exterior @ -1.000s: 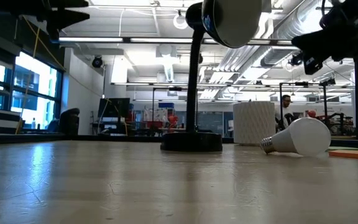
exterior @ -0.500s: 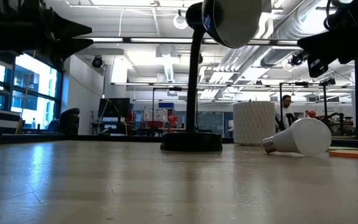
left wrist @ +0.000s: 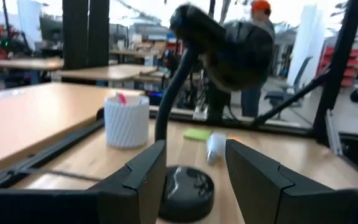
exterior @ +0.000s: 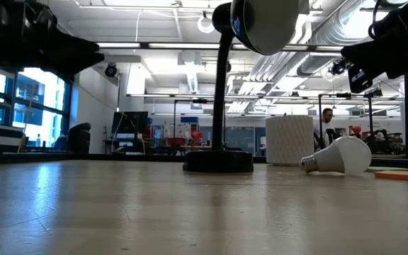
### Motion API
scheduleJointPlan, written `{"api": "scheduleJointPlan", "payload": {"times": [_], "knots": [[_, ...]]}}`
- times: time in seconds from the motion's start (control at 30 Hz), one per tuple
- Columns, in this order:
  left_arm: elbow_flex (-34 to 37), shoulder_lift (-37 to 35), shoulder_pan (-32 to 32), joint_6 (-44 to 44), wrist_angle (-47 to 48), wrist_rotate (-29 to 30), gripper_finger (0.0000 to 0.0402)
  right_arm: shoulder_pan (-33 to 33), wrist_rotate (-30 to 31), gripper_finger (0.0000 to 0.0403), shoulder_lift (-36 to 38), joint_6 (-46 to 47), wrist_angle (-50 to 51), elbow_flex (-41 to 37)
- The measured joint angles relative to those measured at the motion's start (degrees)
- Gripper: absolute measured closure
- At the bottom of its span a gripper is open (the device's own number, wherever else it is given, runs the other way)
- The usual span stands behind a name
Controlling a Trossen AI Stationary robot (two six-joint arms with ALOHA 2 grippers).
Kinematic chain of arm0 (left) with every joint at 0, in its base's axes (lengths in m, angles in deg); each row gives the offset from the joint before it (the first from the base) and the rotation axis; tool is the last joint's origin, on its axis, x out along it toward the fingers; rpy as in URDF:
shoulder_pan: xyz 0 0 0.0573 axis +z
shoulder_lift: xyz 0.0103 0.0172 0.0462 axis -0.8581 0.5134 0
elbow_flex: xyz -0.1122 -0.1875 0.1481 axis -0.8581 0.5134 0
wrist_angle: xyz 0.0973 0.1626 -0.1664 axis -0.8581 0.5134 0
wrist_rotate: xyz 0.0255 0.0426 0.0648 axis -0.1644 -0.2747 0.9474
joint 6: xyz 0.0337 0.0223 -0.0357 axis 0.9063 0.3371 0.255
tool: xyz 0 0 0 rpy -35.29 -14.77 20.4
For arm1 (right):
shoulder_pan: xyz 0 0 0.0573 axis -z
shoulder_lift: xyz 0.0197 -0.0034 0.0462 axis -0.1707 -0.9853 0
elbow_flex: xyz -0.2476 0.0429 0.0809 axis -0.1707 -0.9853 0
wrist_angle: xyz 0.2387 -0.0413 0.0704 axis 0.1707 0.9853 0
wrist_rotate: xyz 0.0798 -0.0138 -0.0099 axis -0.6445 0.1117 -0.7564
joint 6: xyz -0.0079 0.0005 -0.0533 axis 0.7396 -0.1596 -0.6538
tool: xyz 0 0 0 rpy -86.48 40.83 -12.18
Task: Screw lightbulb
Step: Return to Home Position
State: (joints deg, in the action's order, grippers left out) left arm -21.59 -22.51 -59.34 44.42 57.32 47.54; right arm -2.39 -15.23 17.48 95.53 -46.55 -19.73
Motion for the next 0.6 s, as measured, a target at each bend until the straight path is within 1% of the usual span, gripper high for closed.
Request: {"api": "scheduleJointPlan", "payload": {"times": [0.07, 0.3, 0.6], "knots": [[0.00, -0.02, 0.00, -0.37, 2.12, 0.62, 0.0241, 0.00, 1.04, 0.0401, 0.00, 0.70, 0.03, 0.00], [0.00, 0.02, 0.02, -0.33, 8.39, 1.13, 0.0241, 0.00, 1.22, 0.0401, 0.00, 1.01, 0.40, 0.00], [0.00, 0.00, 0.02, -0.35, 9.30, 1.15, 0.0241, -0.02, 1.21, 0.0401, 0.01, 0.99, 0.42, -0.02]]}}
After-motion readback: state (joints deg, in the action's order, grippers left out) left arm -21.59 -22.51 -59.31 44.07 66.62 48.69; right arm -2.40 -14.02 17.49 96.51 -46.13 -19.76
